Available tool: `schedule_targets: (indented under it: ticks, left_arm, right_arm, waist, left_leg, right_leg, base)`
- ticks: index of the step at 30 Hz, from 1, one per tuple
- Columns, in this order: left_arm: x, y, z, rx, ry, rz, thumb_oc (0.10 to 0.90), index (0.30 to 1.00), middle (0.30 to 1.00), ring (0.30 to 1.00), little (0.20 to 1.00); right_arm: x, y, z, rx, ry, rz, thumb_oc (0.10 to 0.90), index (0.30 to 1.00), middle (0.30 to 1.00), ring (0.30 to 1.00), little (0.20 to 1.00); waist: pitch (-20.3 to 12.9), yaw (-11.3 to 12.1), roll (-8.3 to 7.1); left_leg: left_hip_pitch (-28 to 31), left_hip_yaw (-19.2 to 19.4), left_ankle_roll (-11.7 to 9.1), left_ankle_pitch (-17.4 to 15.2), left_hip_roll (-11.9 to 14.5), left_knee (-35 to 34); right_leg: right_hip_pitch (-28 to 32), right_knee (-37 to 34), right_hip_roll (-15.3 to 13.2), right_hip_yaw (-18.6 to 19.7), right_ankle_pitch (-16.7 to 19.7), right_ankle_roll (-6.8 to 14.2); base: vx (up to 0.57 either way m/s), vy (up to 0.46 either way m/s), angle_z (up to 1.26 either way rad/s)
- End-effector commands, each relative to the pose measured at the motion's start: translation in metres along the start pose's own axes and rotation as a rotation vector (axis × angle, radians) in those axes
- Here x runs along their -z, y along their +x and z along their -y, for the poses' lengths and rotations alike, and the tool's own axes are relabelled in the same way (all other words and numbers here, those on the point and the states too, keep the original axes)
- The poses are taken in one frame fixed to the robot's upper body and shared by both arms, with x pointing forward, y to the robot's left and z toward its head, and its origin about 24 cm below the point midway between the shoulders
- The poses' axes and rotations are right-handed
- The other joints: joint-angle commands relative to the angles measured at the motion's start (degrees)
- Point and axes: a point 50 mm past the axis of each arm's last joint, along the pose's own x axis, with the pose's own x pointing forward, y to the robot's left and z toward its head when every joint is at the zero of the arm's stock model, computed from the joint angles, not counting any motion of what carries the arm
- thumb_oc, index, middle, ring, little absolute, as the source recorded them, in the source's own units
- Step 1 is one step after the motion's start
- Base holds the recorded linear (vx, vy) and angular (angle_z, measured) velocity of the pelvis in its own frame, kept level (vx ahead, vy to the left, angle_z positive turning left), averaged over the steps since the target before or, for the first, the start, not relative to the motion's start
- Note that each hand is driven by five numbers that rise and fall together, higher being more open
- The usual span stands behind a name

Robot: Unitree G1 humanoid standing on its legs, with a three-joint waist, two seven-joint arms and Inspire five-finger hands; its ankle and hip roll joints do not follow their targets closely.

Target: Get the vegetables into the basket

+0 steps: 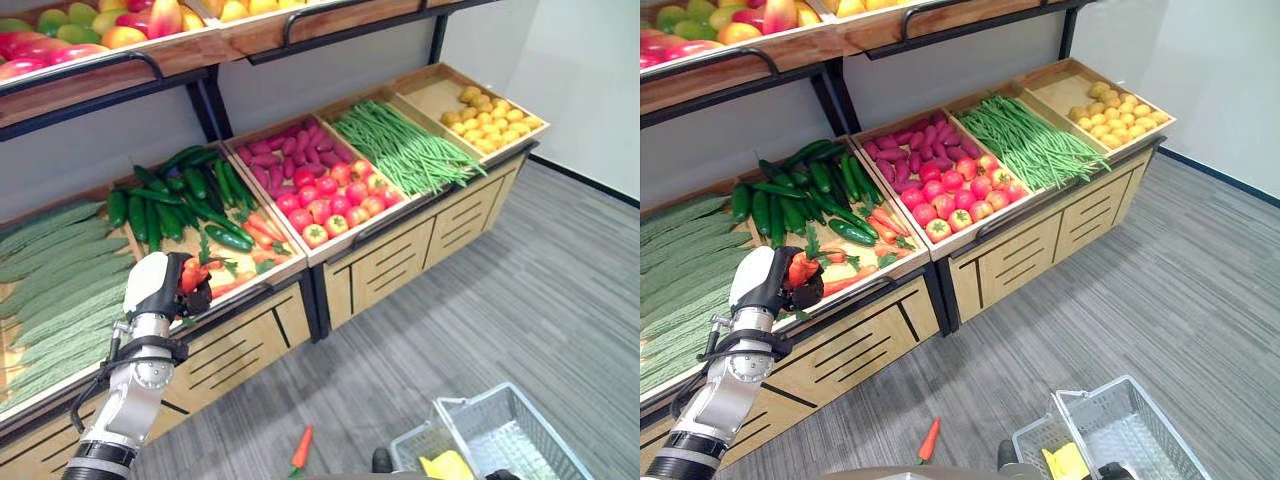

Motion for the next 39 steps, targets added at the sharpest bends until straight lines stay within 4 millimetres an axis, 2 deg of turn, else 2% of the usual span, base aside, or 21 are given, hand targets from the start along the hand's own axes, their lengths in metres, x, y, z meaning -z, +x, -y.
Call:
schedule_targets:
  ticks: [1, 7, 9, 13, 18, 27, 31, 39]
  left_arm:
    - [-0.034, 0.012, -0.046, -0.191, -0.056, 0.195, 0.400, 0.300, 0.300, 0.300, 0.300]
    - [-0.029, -0.004, -0.025, -0.093, -0.156, 0.162, 0.400, 0.300, 0.300, 0.300, 0.300]
    - [-0.026, -0.012, -0.014, -0.012, -0.242, 0.143, 0.400, 0.300, 0.300, 0.300, 0.300]
    - [-0.025, -0.018, -0.007, 0.059, -0.337, 0.129, 0.400, 0.300, 0.300, 0.300, 0.300]
    - [-0.027, -0.022, -0.003, 0.112, -0.406, 0.135, 0.400, 0.300, 0.300, 0.300, 0.300]
    - [-0.033, -0.020, -0.006, 0.110, -0.416, 0.155, 0.400, 0.300, 0.300, 0.300, 0.300]
    - [-0.038, -0.015, -0.006, 0.109, -0.427, 0.170, 0.400, 0.300, 0.300, 0.300, 0.300]
    - [-0.050, -0.007, -0.008, 0.100, -0.435, 0.217, 0.400, 0.300, 0.300, 0.300, 0.300]
  right_arm:
    - [-0.011, 0.001, 0.005, 0.027, 0.014, 0.025, 0.400, 0.300, 0.300, 0.300, 0.300]
    - [-0.007, 0.001, -0.001, 0.016, 0.010, 0.020, 0.400, 0.300, 0.300, 0.300, 0.300]
    - [-0.005, 0.000, -0.003, 0.010, -0.007, 0.017, 0.400, 0.300, 0.300, 0.300, 0.300]
    - [-0.007, 0.000, -0.002, 0.012, -0.019, 0.027, 0.400, 0.300, 0.300, 0.300, 0.300]
    - [-0.011, 0.001, 0.002, 0.026, -0.028, 0.040, 0.400, 0.300, 0.300, 0.300, 0.300]
    - [-0.016, 0.001, 0.005, 0.043, -0.020, 0.060, 0.400, 0.300, 0.300, 0.300, 0.300]
    - [-0.018, 0.001, 0.009, 0.065, 0.003, 0.069, 0.400, 0.300, 0.300, 0.300, 0.300]
    - [-0.020, 0.000, 0.011, 0.080, 0.015, 0.087, 0.400, 0.300, 0.300, 0.300, 0.300]
  waist:
    - [-1.24, -0.80, -3.06]
    - [-0.86, -0.71, -3.40]
    - [-0.69, -0.62, -3.49]
    - [-0.51, -0.55, -3.44]
    - [-0.17, -0.34, -3.44]
    - [0.65, -0.39, -3.20]
    - [2.14, -0.98, -3.01]
    - [4.08, -2.87, -0.92]
  left_leg:
    - [1.61, -1.74, 3.47, -6.64, -5.90, 0.39]
    - [1.91, -1.89, 3.74, -6.76, -5.88, 0.39]
    - [1.84, -2.11, 3.84, -6.79, -5.93, 0.39]
    - [1.73, -2.40, 3.91, -6.77, -5.92, 0.39]
    - [1.76, -2.70, 3.98, -6.85, -5.91, 0.39]
    - [2.59, -2.50, 4.39, -7.28, -6.14, 0.39]
    - [0.98, -1.94, 4.97, -9.18, -6.38, 4.69]
    - [-1.83, 1.78, 5.93, -10.27, -6.82, 6.33]
  right_leg:
    - [6.38, -0.04, 1.78, 2.98, -9.62, 2.53]
    - [6.78, -0.04, 1.78, 2.54, -9.68, 2.45]
    - [6.82, -0.04, 1.78, 2.36, -9.76, 2.43]
    - [6.79, -0.04, 1.75, 2.20, -9.72, 2.43]
    - [6.88, -0.04, 1.76, 2.12, -9.78, 2.40]
    - [7.07, 1.02, 1.59, 2.13, -10.38, 2.49]
    - [6.31, 2.53, 0.86, 2.82, -10.52, 2.75]
    - [2.11, 3.83, 0.14, 6.37, -8.46, 4.30]
  base:
    - [-0.02, -0.001, 0.06]
    - [0.00, 0.001, 0.01]
    - [0.00, 0.000, 0.00]
    - [0.00, 0.011, 0.05]
    - [0.00, 0.010, 0.07]
    - [0.00, 0.016, 0.01]
    - [-0.02, 0.068, -0.01]
    - [-0.05, 0.107, -0.24]
